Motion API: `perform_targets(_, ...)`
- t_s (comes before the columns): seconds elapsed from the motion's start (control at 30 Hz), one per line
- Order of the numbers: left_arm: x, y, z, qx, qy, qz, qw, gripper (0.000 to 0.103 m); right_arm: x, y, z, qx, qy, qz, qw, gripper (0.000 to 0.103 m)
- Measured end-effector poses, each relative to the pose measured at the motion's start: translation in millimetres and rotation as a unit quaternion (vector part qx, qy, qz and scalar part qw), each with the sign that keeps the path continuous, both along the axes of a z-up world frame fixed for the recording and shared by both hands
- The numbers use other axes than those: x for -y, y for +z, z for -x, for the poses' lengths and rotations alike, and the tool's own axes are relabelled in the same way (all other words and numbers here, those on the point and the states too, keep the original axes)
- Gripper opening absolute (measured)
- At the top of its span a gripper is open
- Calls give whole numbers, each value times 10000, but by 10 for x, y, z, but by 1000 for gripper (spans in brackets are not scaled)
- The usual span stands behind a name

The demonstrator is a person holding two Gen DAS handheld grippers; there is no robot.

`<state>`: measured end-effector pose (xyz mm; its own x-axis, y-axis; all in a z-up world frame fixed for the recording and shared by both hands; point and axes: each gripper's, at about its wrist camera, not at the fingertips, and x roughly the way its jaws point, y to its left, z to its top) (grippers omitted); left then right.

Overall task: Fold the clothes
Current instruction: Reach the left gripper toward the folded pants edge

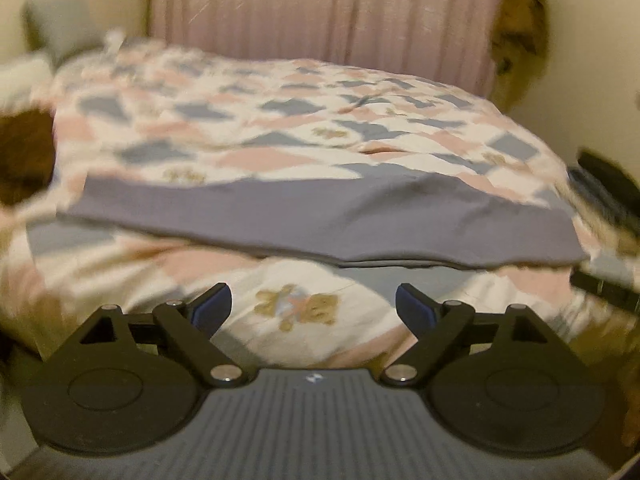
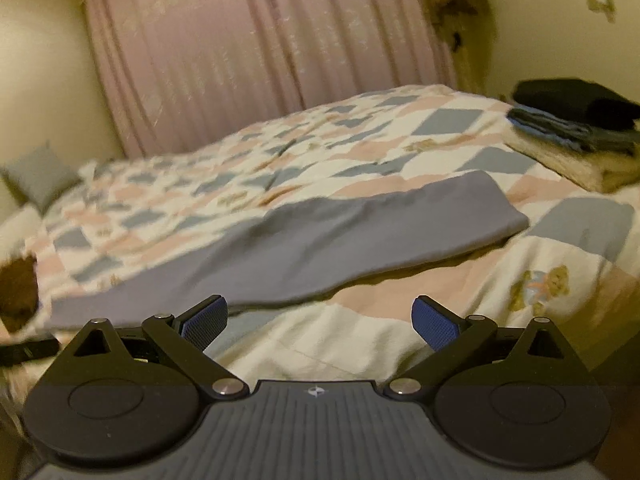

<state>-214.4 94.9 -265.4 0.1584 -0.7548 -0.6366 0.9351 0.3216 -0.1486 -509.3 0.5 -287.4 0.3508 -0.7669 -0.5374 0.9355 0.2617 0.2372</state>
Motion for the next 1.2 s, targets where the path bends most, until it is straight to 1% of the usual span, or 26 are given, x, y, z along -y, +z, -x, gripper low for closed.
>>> perform_targets(0.07,-40,-102,-372,-473,355,-1,9982,87,69,-86,-185,-385,115,-4,9992,101)
perform_targets(0.13,-99,-192,-779,-915,744,100,9930,85,143,-167,-372,-688,262,12,9973,101)
perform_targets(0.2,-154,-274,-1198,-1258,1200,300,9843,84,230,-242,-578,-926,469,12,9946,101)
perform_targets(0.27,-191,-371,-1607,-1587,1678,486,9717,81,323,-302,-793,-1097,713,28,9914,101)
perform_targets(0.3,-201,-435,-1829,-1814,1929,609,9624,80,367,-322,-901,-1141,827,96,9900,101)
perform_targets(0.33,-208,-511,-2083,-2123,2192,741,9494,77,412,-340,-1007,-1176,940,167,9885,101)
perform_targets(0.4,-198,-636,-2453,-2642,2491,989,9265,74,506,-352,-1196,-1171,1138,302,9861,101)
perform_targets(0.43,-186,-698,-2639,-2902,2617,1131,9135,73,565,-355,-1300,-1145,1243,355,9850,101)
perform_targets(0.5,-107,-786,-2917,-3104,2859,1234,8981,71,677,-363,-1462,-1106,1394,382,9833,101)
perform_targets(0.6,36,-905,-3199,-3196,3094,1188,8877,71,851,-388,-1658,-1072,1494,329,9824,101)
perform_targets(0.67,122,-999,-3355,-3272,3221,1115,8813,66,958,-415,-1732,-1007,1494,235,9834,101)
perform_targets(0.73,146,-1072,-3452,-3334,3303,1159,8754,63,1052,-442,-1734,-909,1447,98,9852,101)
perform_targets(0.8,157,-1099,-3522,-3441,3332,1308,8680,62,1137,-477,-1711,-814,1391,-44,9869,101)
perform_targets(0.87,196,-1113,-3563,-3416,3329,1365,8682,59,1202,-514,-1682,-759,1310,-148,9884,101)
perform_targets(0.9,231,-1120,-3576,-3352,3329,1331,8712,59,1232,-532,-1662,-742,1256,-187,9891,101)
perform_targets(1.03,339,-1244,-3568,-3258,3349,1246,8753,56,1316,-587,-1610,-686,1095,-332,9911,101)
perform_targets(1.1,383,-1298,-3512,-3064,3417,1108,8816,55,1340,-603,-1589,-691,1058,-356,9913,101)
perform_targets(1.2,465,-1360,-3442,-2776,3474,1012,8900,56,1369,-625,-1569,-730,1021,-354,9915,101)
